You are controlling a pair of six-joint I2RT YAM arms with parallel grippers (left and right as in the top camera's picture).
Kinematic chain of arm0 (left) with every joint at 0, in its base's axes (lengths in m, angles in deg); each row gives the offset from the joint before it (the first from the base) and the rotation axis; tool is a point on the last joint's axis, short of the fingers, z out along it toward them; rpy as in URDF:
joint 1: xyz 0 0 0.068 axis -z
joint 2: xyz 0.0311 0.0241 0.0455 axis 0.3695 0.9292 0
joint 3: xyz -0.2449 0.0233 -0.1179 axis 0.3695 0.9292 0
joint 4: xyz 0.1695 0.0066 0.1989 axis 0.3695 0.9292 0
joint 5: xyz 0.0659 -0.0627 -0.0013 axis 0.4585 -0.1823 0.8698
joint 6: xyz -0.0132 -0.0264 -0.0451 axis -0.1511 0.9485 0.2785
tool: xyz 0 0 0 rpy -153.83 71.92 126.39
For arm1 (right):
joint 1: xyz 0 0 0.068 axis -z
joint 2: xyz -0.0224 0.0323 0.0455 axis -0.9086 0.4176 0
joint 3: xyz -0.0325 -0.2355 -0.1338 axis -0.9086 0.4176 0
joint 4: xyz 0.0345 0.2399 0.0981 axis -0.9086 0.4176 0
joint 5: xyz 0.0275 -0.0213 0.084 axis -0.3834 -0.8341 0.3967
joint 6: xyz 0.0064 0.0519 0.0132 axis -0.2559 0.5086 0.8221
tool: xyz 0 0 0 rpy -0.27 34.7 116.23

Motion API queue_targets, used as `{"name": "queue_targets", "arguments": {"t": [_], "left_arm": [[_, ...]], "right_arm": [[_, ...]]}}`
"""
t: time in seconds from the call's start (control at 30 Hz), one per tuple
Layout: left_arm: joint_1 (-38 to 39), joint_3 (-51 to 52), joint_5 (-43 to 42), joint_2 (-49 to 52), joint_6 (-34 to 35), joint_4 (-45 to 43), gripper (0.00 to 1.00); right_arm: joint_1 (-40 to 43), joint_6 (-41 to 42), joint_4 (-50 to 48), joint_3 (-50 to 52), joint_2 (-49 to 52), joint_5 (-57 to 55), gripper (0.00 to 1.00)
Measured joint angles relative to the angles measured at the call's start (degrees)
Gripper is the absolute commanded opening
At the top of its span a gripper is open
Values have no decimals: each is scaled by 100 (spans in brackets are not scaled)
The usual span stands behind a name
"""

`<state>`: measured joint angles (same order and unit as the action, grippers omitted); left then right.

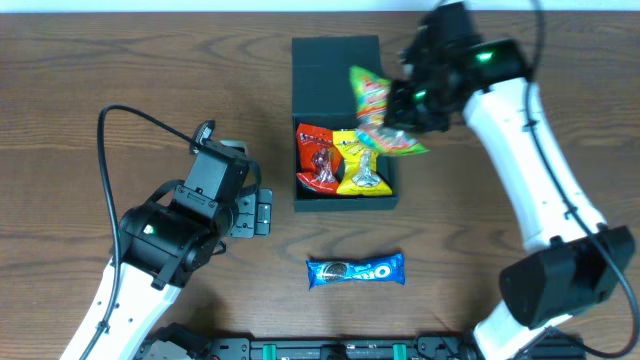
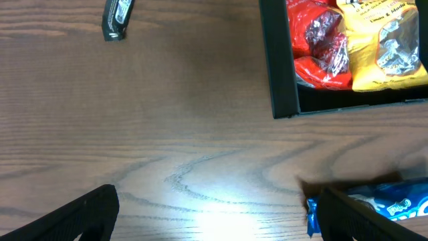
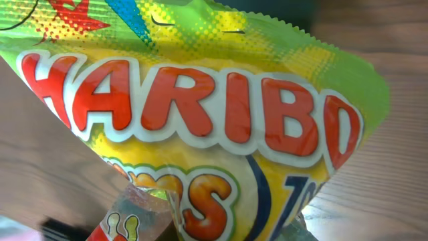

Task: Pack container
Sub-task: 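Carry the Haribo bag left over the box with right gripper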

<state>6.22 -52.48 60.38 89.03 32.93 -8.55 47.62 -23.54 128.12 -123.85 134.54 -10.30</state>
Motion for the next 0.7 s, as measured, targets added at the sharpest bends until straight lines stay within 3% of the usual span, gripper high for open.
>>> {"name": "queue_targets", "arguments": {"t": [0.17,0.33,0.7], "left_arm": [[0,0,0,0,0,0,95],[0,0,0,0,0,0,96],[0,0,0,0,0,0,95]], "right_arm": [[-761,151,-59,4,0,-581,2],[-817,350,-219,234,0,-883,2],[-815,468,-1980,1998,4,-1051,2]]}}
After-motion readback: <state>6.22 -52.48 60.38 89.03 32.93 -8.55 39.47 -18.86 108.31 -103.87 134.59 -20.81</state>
